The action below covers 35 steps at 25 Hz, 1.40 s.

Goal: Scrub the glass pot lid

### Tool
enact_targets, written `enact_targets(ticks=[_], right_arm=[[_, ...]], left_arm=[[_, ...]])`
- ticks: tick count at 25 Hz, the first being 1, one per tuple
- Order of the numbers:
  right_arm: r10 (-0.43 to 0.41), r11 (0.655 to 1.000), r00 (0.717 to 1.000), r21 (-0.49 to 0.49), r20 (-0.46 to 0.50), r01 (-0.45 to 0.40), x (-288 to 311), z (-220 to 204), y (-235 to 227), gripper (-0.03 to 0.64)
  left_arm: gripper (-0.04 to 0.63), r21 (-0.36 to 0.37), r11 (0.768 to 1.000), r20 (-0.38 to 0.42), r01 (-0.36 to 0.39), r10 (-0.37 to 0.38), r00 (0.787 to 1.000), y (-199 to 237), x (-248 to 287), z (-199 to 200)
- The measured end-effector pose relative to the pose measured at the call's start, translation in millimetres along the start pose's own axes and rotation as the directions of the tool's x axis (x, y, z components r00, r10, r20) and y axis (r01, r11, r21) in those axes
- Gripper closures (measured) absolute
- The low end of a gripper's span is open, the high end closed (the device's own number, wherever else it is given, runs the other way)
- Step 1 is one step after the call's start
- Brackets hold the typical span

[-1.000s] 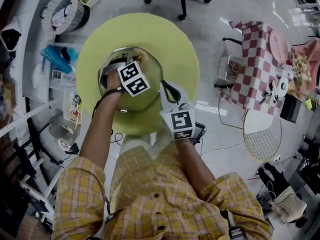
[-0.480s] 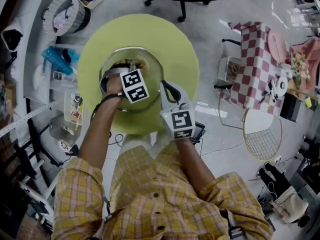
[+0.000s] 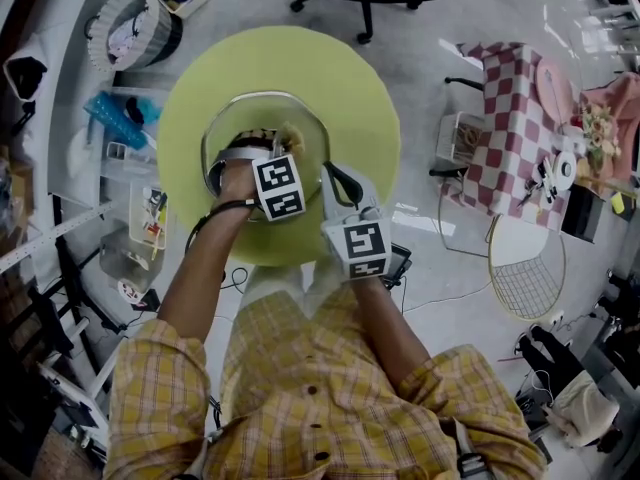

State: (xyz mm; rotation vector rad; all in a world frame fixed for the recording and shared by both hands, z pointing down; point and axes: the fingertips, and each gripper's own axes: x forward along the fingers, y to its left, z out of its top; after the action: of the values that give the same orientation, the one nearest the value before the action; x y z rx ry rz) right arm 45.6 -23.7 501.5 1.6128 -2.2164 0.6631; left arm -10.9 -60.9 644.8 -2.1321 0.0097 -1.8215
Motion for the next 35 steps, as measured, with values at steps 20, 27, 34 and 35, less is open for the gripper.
enact_targets(ticks=[20, 27, 34, 35], right_arm=[[-0.001, 1.0, 1.0, 0.005, -0.004, 0.001, 5, -1, 3, 0.62], [-0.01, 1.0, 1.0, 0.008, -0.011, 0.01, 8, -1, -2, 0.62], [-0.006, 1.0, 1.0, 0.004, -0.016, 0.006, 15, 1, 0, 0.62], [-0.006, 1.0, 1.0, 0.004, -0.017, 0.006, 15, 1, 0, 0.62]], left_arm=[[0.554, -0.056, 0.997, 0.064, 0.045, -0.042, 0.997, 5, 7, 8], [0.554, -0.171, 0.985, 0.06, 0.03, -0.02, 0.998, 27, 13, -3], [0.554, -0.279, 0.96, 0.035, -0.027, 0.038, 0.999, 51, 18, -24], [0.554, -0.306, 0.952, 0.035, -0.029, 0.042, 0.999, 54, 19, -28]])
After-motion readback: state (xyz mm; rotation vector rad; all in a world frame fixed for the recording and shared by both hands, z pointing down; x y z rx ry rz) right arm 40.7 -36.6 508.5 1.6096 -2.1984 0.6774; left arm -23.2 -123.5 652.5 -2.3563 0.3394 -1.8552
